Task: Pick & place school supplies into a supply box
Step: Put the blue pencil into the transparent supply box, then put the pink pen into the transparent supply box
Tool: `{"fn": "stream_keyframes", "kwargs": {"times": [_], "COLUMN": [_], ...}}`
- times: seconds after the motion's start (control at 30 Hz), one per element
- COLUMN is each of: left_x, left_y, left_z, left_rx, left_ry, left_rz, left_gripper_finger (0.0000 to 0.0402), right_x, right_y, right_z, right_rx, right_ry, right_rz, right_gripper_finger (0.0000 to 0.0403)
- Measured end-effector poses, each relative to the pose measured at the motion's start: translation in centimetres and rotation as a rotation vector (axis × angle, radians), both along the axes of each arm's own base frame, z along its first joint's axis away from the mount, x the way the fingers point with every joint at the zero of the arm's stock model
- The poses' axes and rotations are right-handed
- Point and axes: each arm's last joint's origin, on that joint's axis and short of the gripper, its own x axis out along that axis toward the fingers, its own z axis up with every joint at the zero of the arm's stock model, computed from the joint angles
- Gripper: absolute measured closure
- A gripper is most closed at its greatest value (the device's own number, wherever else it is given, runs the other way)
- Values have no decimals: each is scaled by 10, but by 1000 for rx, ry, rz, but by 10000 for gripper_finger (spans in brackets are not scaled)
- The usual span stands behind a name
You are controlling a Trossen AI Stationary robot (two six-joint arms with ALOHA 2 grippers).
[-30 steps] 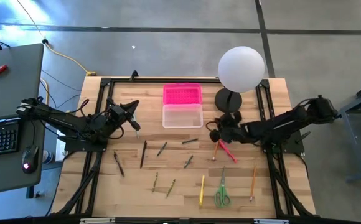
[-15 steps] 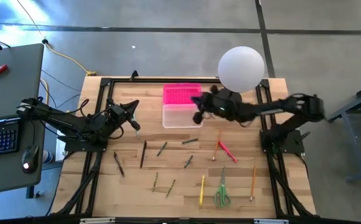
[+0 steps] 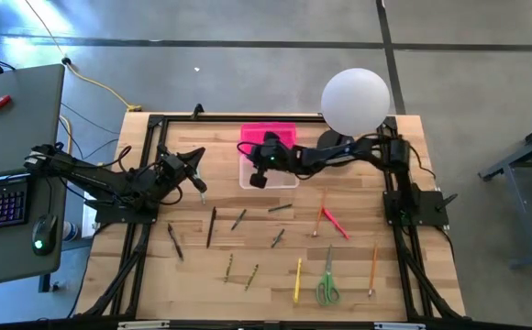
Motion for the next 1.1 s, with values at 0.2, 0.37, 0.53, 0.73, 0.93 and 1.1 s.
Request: {"fn": "stream_keyframes", "kwargs": {"times": [0.2,0.37,0.53,0.73,0.93,1.1], "left_x": [0,0,0,0,0,0], "left_y": [0,0,0,0,0,0], "left_z": [0,0,0,0,0,-1], "left_rx": [0,1,2,1,1,2], "left_ry": [0,1,1,1,1,10], "left_rz": [0,0,0,0,0,0], "left_gripper_finger": [355,355,355,355,355,355], "right_x": [0,-4,-4,-14,-42,-69], "right_y": [-9,-10,-7,11,40,67], "right_z": [-11,-15,-15,13,43,43], "right_rx": [10,24,28,101,235,305], "right_ry": [39,88,96,115,253,479], "right_rz": [-21,-25,-21,-33,-81,-195], "right_gripper_finger": [386,358,331,314,312,312]}}
